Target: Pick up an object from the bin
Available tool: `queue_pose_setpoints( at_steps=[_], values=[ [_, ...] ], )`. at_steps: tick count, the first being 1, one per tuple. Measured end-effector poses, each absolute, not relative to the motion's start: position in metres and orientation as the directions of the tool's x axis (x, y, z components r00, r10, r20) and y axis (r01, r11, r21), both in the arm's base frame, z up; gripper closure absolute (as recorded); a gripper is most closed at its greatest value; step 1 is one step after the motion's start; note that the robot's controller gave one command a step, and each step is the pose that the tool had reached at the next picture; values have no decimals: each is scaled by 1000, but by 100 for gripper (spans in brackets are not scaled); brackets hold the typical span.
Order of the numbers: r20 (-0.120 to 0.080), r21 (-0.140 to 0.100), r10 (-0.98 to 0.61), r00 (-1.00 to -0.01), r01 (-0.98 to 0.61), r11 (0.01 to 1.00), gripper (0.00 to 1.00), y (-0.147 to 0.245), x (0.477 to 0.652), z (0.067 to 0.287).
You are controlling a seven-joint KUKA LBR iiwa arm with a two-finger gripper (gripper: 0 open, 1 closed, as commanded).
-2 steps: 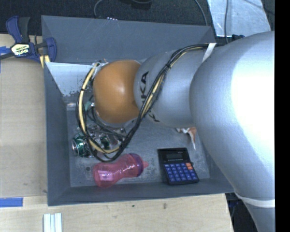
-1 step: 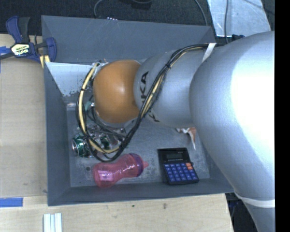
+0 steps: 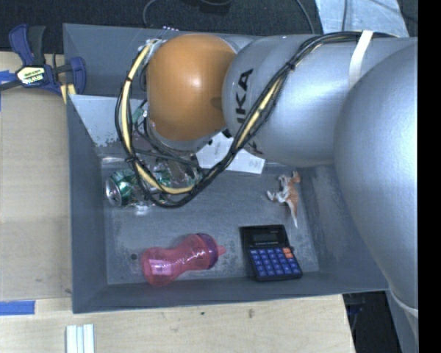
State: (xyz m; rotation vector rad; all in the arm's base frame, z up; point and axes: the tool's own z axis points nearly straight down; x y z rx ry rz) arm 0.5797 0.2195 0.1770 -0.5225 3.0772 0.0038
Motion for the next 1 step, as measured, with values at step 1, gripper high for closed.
queue_pose_setpoints(
  at_steps=[1],
  values=[
    [-20, -1, -330, -944, -330, 944, 100, 219, 580, 177]
  ],
)
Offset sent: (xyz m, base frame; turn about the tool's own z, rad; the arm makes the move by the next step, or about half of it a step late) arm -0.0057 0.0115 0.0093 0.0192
